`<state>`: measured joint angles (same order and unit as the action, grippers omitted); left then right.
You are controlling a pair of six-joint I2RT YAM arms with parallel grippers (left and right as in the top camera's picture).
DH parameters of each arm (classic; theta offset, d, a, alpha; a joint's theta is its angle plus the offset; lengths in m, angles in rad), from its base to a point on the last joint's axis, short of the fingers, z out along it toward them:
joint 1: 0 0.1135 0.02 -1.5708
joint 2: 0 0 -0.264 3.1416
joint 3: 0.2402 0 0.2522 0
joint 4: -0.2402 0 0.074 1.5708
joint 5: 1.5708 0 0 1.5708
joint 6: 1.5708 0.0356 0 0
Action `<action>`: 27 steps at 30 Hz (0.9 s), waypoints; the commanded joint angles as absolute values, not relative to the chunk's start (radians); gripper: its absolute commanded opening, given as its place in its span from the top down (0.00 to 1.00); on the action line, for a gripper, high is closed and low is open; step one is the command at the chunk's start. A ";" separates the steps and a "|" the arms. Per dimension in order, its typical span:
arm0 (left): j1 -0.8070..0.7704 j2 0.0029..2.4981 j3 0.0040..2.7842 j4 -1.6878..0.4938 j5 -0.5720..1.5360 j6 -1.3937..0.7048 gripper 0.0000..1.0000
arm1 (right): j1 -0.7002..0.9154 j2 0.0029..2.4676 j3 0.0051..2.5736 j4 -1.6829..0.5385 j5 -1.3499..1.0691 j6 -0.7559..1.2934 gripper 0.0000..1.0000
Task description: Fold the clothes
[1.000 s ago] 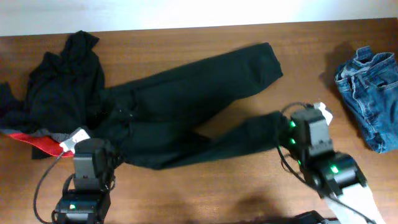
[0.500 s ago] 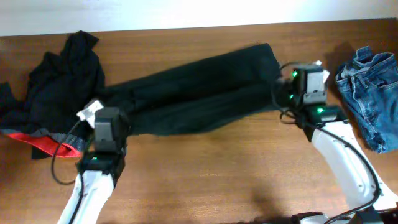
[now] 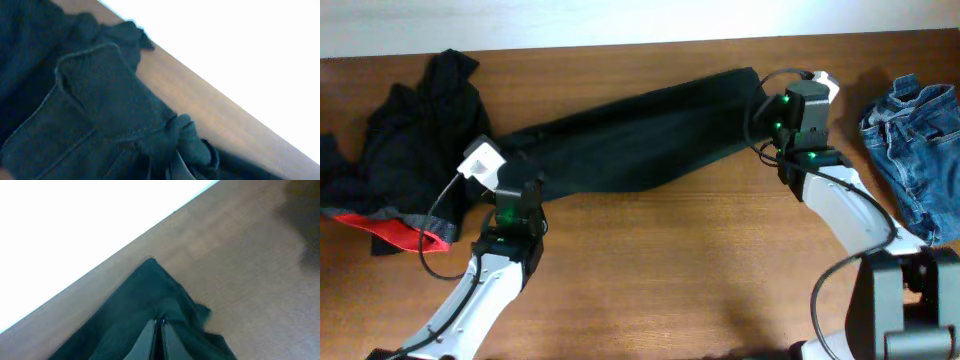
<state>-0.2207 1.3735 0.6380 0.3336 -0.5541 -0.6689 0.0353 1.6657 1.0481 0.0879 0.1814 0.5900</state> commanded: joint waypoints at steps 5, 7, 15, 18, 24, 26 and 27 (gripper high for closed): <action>-0.204 1.502 0.645 0.436 -0.678 -0.650 0.99 | 0.020 1.756 1.066 0.247 0.247 0.579 0.96; -0.204 1.552 0.645 0.476 -0.678 -0.650 0.99 | 0.020 1.790 1.066 0.295 0.247 0.561 0.96; -0.203 1.690 0.657 0.595 -0.682 -0.650 0.99 | 0.021 1.875 1.066 0.437 0.248 0.546 0.96; -0.200 1.738 0.675 0.595 -0.683 -0.650 0.99 | 0.022 1.906 1.066 0.503 0.247 0.546 0.96; -0.200 1.813 0.734 0.595 -0.690 -0.650 0.98 | 0.028 1.961 1.093 0.543 0.244 0.531 0.96; -0.200 1.837 0.766 0.594 -0.690 -0.650 0.98 | 0.039 2.003 1.135 0.542 0.244 0.504 0.96; -0.200 1.846 0.776 0.595 -0.690 -0.650 0.99 | 0.044 2.016 1.151 0.541 0.243 0.501 0.96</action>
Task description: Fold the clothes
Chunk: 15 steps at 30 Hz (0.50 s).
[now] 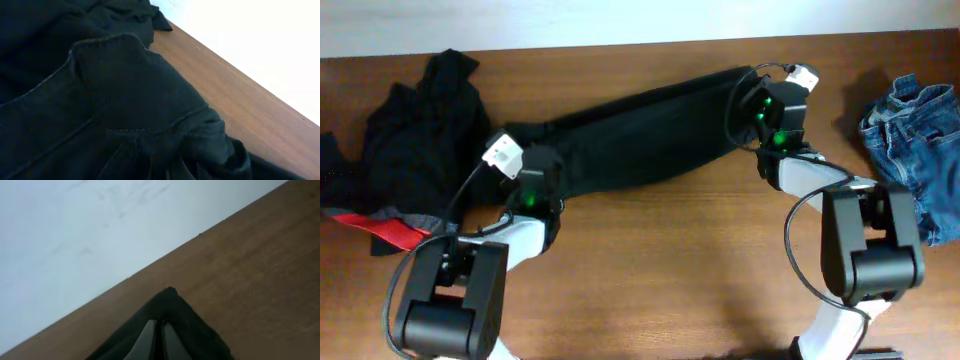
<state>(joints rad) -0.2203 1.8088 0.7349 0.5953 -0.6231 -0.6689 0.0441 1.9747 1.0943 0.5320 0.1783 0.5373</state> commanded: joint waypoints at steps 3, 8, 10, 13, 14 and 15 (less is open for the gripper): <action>-0.199 1.853 0.795 0.595 -0.693 -0.650 0.99 | 0.058 2.066 1.213 0.538 0.244 0.501 0.96; -0.169 1.853 0.804 0.595 -0.712 -0.649 0.99 | 0.066 2.141 1.288 0.536 0.243 0.501 0.95; -0.151 1.853 0.804 0.595 -0.712 -0.650 0.98 | 0.066 2.161 1.303 0.537 0.244 0.501 0.95; -0.119 1.853 0.813 0.595 -0.711 -0.650 0.98 | 0.066 2.191 1.324 0.540 0.247 0.501 0.95; -0.112 1.855 0.818 0.595 -0.711 -0.650 0.99 | 0.066 2.202 1.335 0.540 0.247 0.501 0.95; -0.106 1.861 0.827 0.599 -0.711 -0.650 0.98 | 0.066 2.216 1.346 0.540 0.247 0.501 0.95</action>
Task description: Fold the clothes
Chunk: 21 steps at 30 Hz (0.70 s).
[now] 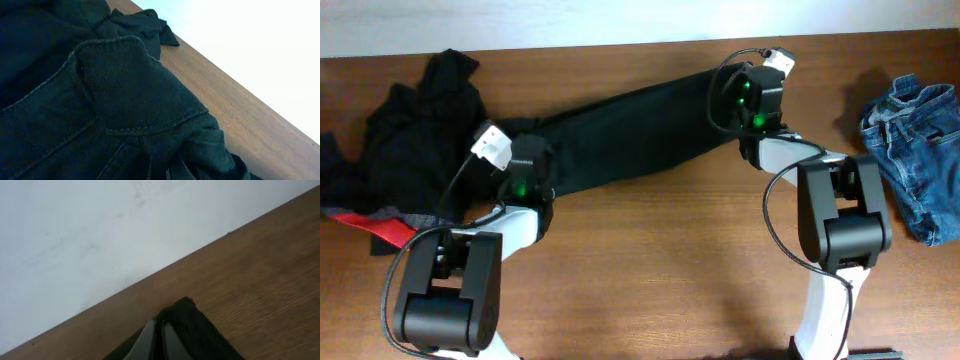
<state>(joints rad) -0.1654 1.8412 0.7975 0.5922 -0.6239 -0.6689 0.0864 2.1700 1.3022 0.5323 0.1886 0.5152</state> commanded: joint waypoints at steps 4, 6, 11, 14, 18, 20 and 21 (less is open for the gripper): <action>-0.100 1.912 0.884 0.598 -0.698 -0.649 0.01 | 0.066 2.226 1.363 0.540 0.247 0.501 0.01; -0.100 1.919 0.901 0.590 -0.696 -0.648 0.01 | 0.065 2.226 1.373 0.539 0.246 0.500 0.01; -0.100 1.919 0.958 0.587 -0.622 -0.451 0.01 | 0.065 2.207 1.413 0.485 0.189 0.417 0.01; -0.100 1.919 1.024 0.501 -0.615 -0.431 0.01 | 0.065 2.177 1.494 0.321 0.175 0.371 0.01; -0.100 1.918 1.198 0.171 -0.514 -0.419 0.01 | 0.063 2.136 1.685 -0.028 0.163 0.277 0.01; -0.100 1.918 1.309 -0.033 -0.464 -0.411 0.01 | 0.056 2.132 1.817 -0.246 0.134 0.262 0.01; -0.100 1.918 1.360 -0.123 -0.437 -0.405 0.01 | 0.049 2.132 1.887 -0.358 0.106 0.261 0.01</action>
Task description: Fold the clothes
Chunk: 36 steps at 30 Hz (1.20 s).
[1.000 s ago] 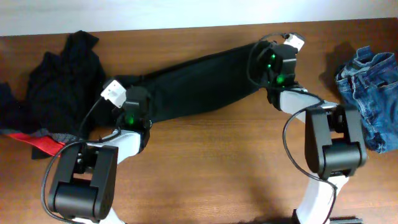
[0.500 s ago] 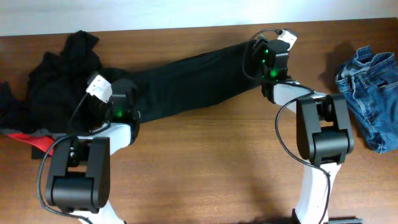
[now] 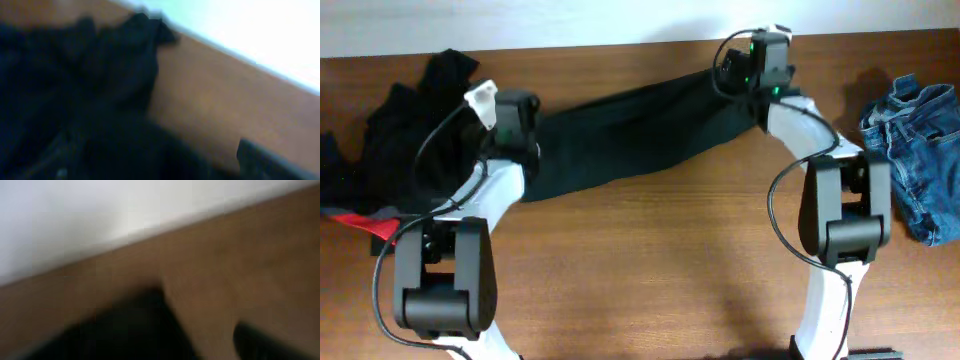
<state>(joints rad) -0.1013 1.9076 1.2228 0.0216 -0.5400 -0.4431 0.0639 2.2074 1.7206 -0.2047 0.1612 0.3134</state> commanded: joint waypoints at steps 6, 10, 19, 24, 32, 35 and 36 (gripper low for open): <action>-0.102 1.918 1.559 -0.493 -0.289 -0.364 0.01 | 0.012 2.132 2.100 -0.687 -0.093 0.139 0.01; -0.115 1.919 1.573 -0.623 -0.199 -0.365 0.40 | 0.020 2.135 2.112 -0.824 -0.190 0.078 0.02; -0.168 1.919 1.552 -0.743 -0.198 -0.364 0.99 | 0.115 2.148 2.101 -0.864 -0.183 -0.054 0.70; -0.183 1.954 1.538 -0.742 -0.198 -0.364 0.99 | 0.166 2.187 2.100 -0.856 -0.175 -0.075 0.84; -0.183 2.083 1.538 -0.612 -0.199 -0.288 0.99 | 0.207 2.247 2.099 -0.856 -0.176 -0.076 0.89; -0.182 2.115 1.538 -0.465 -0.206 -0.266 0.99 | 0.212 2.250 2.099 -0.855 -0.176 -0.080 0.89; -0.182 2.120 1.538 -0.416 -0.209 -0.266 0.99 | 0.212 2.250 2.099 -0.856 -0.176 -0.079 0.89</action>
